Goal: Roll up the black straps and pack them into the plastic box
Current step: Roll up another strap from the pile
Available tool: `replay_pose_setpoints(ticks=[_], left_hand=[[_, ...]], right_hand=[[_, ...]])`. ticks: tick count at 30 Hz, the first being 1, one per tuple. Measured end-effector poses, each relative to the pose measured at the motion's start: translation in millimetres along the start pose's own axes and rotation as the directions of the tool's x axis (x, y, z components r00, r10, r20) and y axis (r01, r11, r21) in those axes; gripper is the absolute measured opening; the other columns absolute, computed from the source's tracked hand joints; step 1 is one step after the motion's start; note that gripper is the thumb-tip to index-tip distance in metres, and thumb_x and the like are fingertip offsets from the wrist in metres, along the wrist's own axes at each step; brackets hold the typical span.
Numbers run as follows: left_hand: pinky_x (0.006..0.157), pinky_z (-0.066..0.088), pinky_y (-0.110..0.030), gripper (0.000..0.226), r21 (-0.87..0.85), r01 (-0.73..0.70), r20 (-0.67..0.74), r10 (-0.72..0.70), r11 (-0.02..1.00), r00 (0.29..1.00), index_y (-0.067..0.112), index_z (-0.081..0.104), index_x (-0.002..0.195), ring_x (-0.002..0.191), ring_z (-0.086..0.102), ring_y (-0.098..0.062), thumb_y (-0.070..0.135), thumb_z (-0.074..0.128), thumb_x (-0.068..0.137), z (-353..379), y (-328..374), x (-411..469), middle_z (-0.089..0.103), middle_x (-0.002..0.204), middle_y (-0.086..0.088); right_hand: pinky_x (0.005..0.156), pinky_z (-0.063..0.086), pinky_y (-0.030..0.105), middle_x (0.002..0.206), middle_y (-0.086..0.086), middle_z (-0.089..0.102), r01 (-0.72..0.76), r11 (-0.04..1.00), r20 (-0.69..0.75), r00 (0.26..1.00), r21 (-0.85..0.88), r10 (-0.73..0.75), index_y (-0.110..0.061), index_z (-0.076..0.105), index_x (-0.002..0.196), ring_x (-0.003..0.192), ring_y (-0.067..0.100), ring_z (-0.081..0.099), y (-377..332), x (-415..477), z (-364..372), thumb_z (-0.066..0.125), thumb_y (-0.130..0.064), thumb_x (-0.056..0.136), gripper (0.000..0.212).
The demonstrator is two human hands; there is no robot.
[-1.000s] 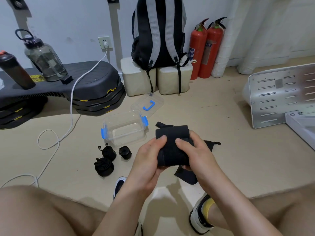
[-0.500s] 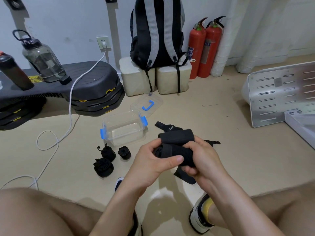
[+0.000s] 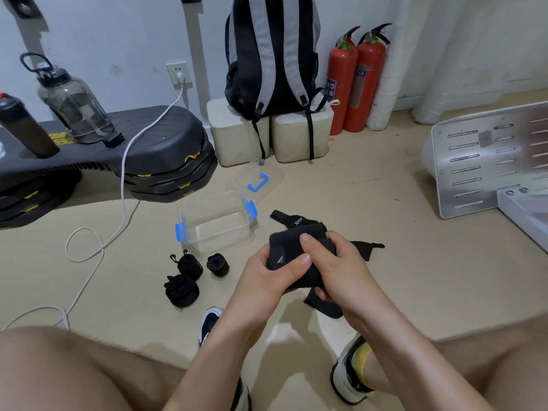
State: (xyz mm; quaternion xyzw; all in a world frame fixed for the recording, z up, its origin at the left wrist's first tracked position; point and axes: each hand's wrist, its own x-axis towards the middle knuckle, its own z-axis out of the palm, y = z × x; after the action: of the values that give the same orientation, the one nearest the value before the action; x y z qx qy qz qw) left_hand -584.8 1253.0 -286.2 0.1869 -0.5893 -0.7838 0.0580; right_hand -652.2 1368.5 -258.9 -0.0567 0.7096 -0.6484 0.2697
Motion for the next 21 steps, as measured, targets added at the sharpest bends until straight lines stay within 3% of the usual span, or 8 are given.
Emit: replay_pose_setpoints(ticks=[6, 9, 15, 21], left_hand=[[0.085, 0.059, -0.038, 0.034, 0.016, -0.101, -0.115, 0.102, 0.995, 0.988, 0.016, 0.067, 0.115, 0.098, 0.073, -0.030, 0.005, 0.077, 0.084, 1.2, 2.2, -0.8, 0.076, 0.103, -0.010], [0.077, 0.060, -0.049, 0.029, 0.010, -0.119, -0.140, 0.119, 0.993, 0.983, 0.017, 0.070, 0.110, 0.084, 0.072, -0.036, 0.012, 0.078, 0.082, -2.6, 4.9, 0.9, 0.075, 0.100, -0.015], [0.091, 0.052, -0.064, 0.039, -0.036, -0.056, -0.066, 0.053, 0.998, 0.996, 0.009, 0.066, 0.118, 0.092, 0.068, -0.040, 0.024, 0.072, 0.083, -4.4, 4.7, 2.9, 0.071, 0.108, -0.023], [0.085, 0.053, -0.057, 0.049, -0.228, -0.087, 0.009, 0.091, 0.970, 0.996, 0.004, 0.058, 0.129, 0.106, 0.065, -0.044, 0.004, 0.069, 0.081, -4.7, 6.4, -0.2, 0.065, 0.121, -0.027]], right_hand=[[0.040, 0.033, 0.022, 0.059, -0.007, 0.055, -0.082, 0.996, 0.057, 0.995, -0.032, 0.084, -0.021, 0.055, 0.082, 0.044, 0.014, 0.046, -2.6, -2.4, -2.1, 0.055, -0.043, 0.099, 0.028], [0.045, 0.037, 0.023, 0.071, -0.005, 0.064, -0.113, 0.993, 0.177, 0.979, 0.036, 0.105, -0.023, 0.063, 0.094, 0.061, 0.016, 0.056, -2.8, -2.6, -6.0, 0.062, -0.043, 0.095, 0.020], [0.045, 0.040, 0.027, 0.072, 0.003, 0.063, 0.059, 0.992, 0.093, 0.993, 0.111, -0.070, -0.018, 0.069, 0.095, 0.055, 0.018, 0.054, 2.5, -1.8, -1.5, 0.065, -0.025, 0.094, 0.008], [0.051, 0.047, 0.030, 0.072, -0.007, 0.065, 0.143, 0.990, 0.101, 0.985, -0.005, -0.142, -0.028, 0.069, 0.092, 0.062, 0.014, 0.060, -4.4, -2.7, -4.4, 0.067, -0.020, 0.093, 0.009]])
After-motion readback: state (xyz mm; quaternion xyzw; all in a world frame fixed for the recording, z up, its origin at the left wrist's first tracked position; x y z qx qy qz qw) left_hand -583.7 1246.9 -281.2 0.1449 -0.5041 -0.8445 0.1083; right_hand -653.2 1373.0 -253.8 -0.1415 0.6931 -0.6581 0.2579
